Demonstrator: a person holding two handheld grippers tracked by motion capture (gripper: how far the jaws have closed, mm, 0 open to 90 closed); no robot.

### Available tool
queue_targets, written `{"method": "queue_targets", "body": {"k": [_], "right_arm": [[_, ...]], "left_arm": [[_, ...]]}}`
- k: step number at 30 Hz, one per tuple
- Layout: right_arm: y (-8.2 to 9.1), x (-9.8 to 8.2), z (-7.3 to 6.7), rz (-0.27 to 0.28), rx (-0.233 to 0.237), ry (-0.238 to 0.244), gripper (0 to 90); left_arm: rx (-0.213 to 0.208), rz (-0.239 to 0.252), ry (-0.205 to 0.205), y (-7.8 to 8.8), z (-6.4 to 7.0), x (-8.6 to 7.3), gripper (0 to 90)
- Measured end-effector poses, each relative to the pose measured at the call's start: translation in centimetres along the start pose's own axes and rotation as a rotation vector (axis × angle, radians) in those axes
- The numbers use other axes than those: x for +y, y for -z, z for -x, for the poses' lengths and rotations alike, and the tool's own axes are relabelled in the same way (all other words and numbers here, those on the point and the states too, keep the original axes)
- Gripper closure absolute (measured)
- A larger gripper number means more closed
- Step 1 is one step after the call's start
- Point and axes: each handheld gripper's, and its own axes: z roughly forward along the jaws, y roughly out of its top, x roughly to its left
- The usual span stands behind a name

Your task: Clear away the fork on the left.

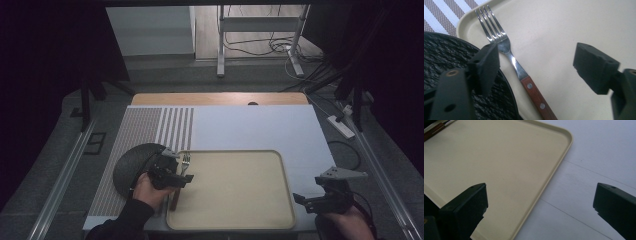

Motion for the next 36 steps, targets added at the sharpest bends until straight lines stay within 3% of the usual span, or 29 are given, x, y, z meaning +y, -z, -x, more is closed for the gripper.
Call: {"method": "queue_targets", "body": {"k": [5, 16, 21, 27, 36], "right_arm": [[0.0, 0.0, 0.0, 0.000, 0.000, -0.001, 0.1], [0.0, 0.0, 0.0, 0.001, 0.000, -0.003, 0.1], [0.0, 0.0, 0.1, 0.002, 0.000, -0.005, 0.1], [0.1, 0.0, 0.1, 0.009, 0.001, -0.013, 0.1], [0.1, 0.0, 0.1, 0.011, -0.003, -0.016, 0.1]], "left_arm": [[-0.032, -0.009, 0.003, 0.2, -0.1, -0.1, 10.7], [-0.031, -0.014, -0.009, 1.2, -0.4, -0.6, 0.0], [-0.021, -0.007, -0.020, 1.5, -0.5, -0.9, 0.0], [-0.016, 0.037, -0.027, 2.2, -0.9, -1.3, 0.0], [-0.009, 0.070, -0.001, 3.4, -1.3, -2.5, 0.0]]}}
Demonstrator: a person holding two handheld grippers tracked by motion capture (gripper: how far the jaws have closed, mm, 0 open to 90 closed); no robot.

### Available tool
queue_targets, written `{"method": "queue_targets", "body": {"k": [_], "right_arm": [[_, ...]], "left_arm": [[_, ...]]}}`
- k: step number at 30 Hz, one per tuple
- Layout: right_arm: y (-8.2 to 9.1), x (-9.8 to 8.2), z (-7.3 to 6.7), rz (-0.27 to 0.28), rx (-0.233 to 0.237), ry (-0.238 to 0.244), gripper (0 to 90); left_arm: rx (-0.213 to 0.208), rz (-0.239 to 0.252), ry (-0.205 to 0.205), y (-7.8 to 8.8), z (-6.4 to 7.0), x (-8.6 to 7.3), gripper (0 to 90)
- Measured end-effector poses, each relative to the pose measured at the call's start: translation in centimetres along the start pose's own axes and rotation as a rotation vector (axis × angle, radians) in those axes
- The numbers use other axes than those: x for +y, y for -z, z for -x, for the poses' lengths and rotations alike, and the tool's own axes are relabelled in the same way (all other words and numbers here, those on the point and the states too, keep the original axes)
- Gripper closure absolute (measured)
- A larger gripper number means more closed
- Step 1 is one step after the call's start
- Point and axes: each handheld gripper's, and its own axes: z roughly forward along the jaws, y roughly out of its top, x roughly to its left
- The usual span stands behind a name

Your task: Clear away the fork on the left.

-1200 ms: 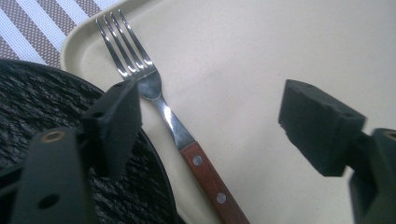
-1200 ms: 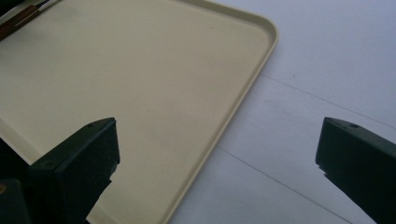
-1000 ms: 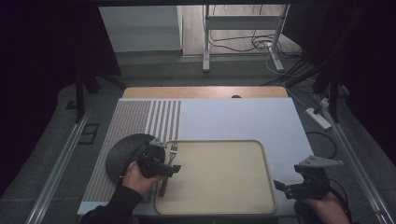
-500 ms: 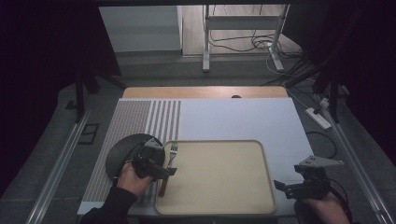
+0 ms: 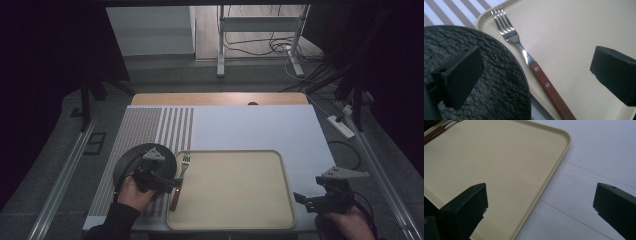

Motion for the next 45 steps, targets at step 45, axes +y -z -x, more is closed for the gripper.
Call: {"method": "queue_targets", "body": {"k": [45], "right_arm": [[-0.1, 0.0, 0.0, -0.008, -0.007, -0.002, 0.1]], "left_arm": [[0.144, 0.150, 0.103, 7.3, -0.2, -7.9, 0.0]]}}
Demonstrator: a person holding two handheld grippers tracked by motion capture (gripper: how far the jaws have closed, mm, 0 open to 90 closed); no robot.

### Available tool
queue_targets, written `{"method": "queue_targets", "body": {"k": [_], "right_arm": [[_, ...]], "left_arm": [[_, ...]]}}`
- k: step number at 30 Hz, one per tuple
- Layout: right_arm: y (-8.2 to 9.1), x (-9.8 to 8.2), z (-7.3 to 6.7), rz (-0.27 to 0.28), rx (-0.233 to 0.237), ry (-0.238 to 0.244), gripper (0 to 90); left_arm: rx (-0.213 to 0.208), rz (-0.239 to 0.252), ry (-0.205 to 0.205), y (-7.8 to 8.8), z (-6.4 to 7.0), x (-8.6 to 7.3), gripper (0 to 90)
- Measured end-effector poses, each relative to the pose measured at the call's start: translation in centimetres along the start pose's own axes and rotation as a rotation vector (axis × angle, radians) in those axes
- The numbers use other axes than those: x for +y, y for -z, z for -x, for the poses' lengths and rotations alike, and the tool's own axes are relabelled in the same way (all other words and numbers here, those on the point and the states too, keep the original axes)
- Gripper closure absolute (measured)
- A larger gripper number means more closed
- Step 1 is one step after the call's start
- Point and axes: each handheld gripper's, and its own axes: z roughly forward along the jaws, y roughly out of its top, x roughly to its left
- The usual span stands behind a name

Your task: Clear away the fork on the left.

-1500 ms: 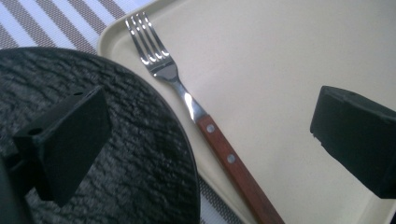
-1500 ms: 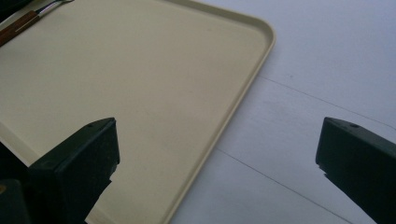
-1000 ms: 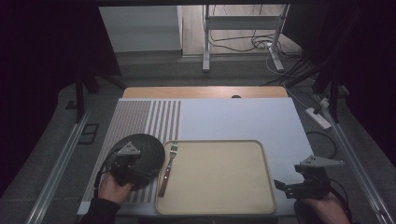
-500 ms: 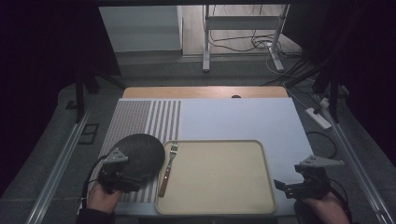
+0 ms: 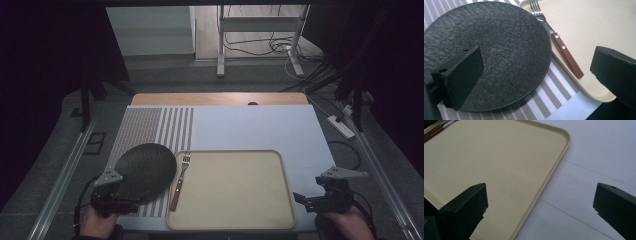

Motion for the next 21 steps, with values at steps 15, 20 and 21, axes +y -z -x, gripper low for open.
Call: {"method": "queue_targets", "body": {"k": [15, 20, 21], "right_arm": [[-0.02, 0.03, -0.04, -0.004, -0.002, -0.002, 0.1], [-0.04, 0.02, -0.04, -0.006, -0.002, 0.001, 0.1], [-0.07, 0.01, -0.02, -0.007, -0.001, 0.001, 0.1]], "left_arm": [[0.036, 0.011, 0.006, 1.00, 0.01, -0.83, 0.0], [0.032, -0.002, 0.007, 0.81, 0.00, -0.69, 0.0], [0.032, -0.006, 0.010, 0.75, 0.00, -0.66, 0.0]]}}
